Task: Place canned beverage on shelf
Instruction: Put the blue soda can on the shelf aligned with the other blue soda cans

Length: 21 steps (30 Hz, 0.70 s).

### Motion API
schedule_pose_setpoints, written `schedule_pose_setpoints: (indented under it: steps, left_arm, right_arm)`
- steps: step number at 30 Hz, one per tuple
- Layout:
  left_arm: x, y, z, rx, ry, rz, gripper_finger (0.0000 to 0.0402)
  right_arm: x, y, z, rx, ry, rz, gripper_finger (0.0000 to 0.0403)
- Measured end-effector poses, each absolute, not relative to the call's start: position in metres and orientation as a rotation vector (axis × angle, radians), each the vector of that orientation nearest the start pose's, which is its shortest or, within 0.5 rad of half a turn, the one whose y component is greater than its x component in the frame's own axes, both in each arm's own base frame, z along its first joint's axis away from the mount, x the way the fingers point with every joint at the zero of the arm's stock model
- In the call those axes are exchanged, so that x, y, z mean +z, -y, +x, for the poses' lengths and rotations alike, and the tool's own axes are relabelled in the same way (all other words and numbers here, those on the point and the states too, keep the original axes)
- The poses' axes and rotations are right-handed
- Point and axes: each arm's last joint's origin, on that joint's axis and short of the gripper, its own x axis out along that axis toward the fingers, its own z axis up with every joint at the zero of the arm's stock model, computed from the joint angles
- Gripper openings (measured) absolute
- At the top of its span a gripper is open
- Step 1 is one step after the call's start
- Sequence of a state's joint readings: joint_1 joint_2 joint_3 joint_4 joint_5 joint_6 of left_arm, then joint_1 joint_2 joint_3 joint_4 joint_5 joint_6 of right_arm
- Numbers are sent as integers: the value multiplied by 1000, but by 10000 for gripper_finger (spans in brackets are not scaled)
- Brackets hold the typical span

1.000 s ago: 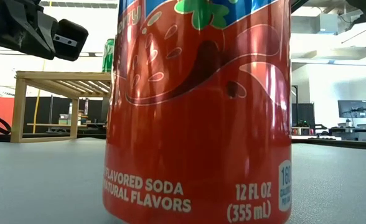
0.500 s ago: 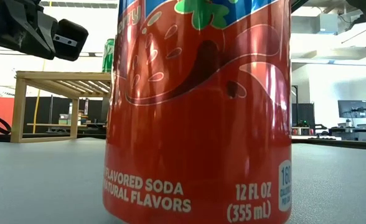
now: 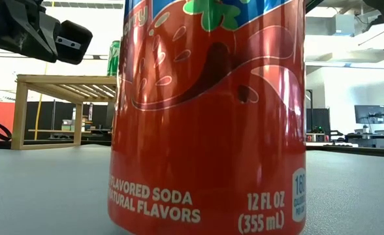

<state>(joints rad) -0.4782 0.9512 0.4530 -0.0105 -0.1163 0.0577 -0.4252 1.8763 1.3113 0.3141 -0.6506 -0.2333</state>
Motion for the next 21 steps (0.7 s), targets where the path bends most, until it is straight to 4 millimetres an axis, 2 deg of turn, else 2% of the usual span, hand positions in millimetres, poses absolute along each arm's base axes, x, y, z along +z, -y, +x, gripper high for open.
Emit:
schedule_pose_setpoints:
  steps: [12,21]
  left_arm:
    - [207,87,175,-372,-480,203,0]
    - [207,87,175,-372,-480,203,0]
  right_arm:
    - [257,158,389,217,-254,-79,264]
    - [256,159,388,159,-279,-101,294]
